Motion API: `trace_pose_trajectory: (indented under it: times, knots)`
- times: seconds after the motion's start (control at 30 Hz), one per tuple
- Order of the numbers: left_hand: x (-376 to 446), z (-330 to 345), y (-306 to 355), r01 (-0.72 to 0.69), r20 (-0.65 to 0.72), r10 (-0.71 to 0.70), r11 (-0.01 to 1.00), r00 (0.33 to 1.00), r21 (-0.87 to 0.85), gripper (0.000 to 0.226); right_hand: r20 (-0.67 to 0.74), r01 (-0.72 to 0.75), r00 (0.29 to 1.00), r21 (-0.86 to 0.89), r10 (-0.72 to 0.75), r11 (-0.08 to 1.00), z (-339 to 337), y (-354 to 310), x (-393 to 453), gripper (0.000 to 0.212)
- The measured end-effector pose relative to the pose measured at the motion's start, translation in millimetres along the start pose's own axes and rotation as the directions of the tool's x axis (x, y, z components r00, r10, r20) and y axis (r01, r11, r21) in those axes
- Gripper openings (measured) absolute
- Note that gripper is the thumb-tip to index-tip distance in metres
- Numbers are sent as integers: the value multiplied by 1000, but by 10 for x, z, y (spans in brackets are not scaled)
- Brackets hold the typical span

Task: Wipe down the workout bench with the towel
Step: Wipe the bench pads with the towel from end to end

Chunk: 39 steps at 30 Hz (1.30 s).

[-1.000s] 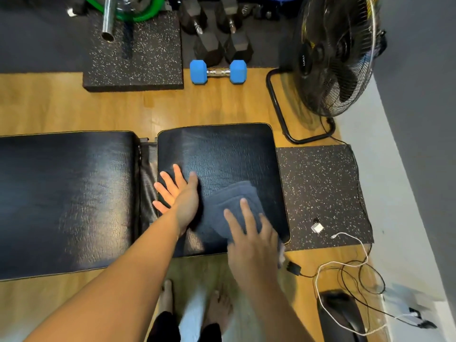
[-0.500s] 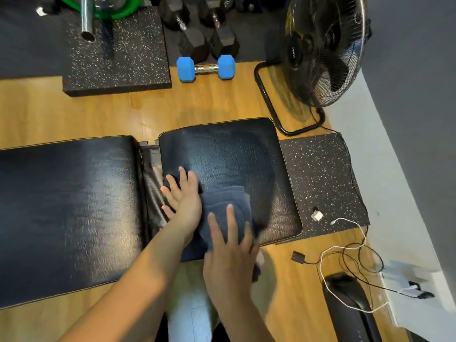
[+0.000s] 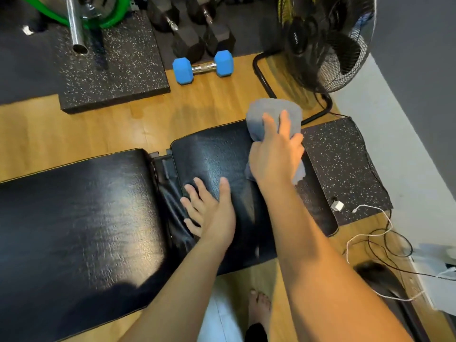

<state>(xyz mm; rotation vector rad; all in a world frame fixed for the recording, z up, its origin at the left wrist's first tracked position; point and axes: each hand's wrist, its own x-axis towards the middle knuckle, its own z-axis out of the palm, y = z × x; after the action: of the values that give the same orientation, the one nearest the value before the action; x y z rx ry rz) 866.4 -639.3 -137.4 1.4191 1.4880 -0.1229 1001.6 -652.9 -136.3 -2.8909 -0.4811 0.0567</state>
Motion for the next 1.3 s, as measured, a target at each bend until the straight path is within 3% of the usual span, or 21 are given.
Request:
trace_pose_trajectory:
  times: [0.03, 0.13, 0.2, 0.23, 0.3, 0.37, 0.47, 0.6, 0.67, 0.8, 0.93, 1.0, 1.07, 1.17, 1.3]
  knots:
    - [-9, -52, -7, -36, -17, 36, 999, 999, 1, 78, -7, 81, 997, 1, -81, 997, 31, -82, -158, 64]
    - [180, -222, -164, -259, 32, 261, 964, 965, -59, 107, 82, 344, 934, 68, -349, 937, 133, -303, -760, 60]
    - [259, -380, -262, -138, 54, 168, 923, 984, -360, 113, 89, 457, 882, 69, -462, 887, 166, -326, -1186, 48]
    - [269, -441, -281, -44, 104, 114, 854, 988, -519, 109, 85, 501, 859, 68, -505, 863, 165, -285, -1354, 45]
    - [241, -507, -326, 44, 180, 95, 763, 979, -645, 90, 121, 548, 822, 100, -557, 830, 135, -146, -1438, 55]
    - [201, -535, -327, 33, 147, 77, 778, 986, -628, 83, 108, 518, 844, 85, -525, 851, 66, 12, -1201, 67]
    - [235, -491, -318, 53, 130, 29, 807, 991, -588, 97, 38, 260, 965, 8, -260, 966, -49, 195, -564, 67]
    - [143, -625, -279, 29, 83, 36, 750, 996, -661, 66, 56, -46, 997, 26, 45, 999, -68, 117, -84, 64]
    - [149, -694, -346, 24, 99, 56, 745, 994, -667, 69, 20, -20, 1000, 0, 20, 1000, -16, -114, -170, 65]
    - [204, -752, -325, 78, 148, 35, 720, 988, -689, 77, 31, 242, 970, 6, -242, 970, 130, -631, -631, 61]
    - [99, -805, -281, 113, 199, 74, 610, 977, -784, 66, 85, 497, 866, -28, -493, 868, 316, -834, -1221, 39]
    - [42, -824, -317, 134, 224, 73, 611, 972, -780, 59, 115, 557, 825, 3, -553, 831, 326, -700, -1388, 39]
    - [13, -821, -376, 98, 176, 56, 646, 983, -757, 50, 131, 548, 827, 35, -547, 836, 239, -488, -1395, 49]
    - [10, -690, -370, 9, 73, 58, 719, 996, -695, 46, 90, 439, 895, -2, -437, 898, 20, -72, -1191, 63]
    - [-95, -463, -300, -60, 20, 91, 789, 996, -611, 54, 25, 57, 998, -5, -57, 998, -187, 474, -852, 61]
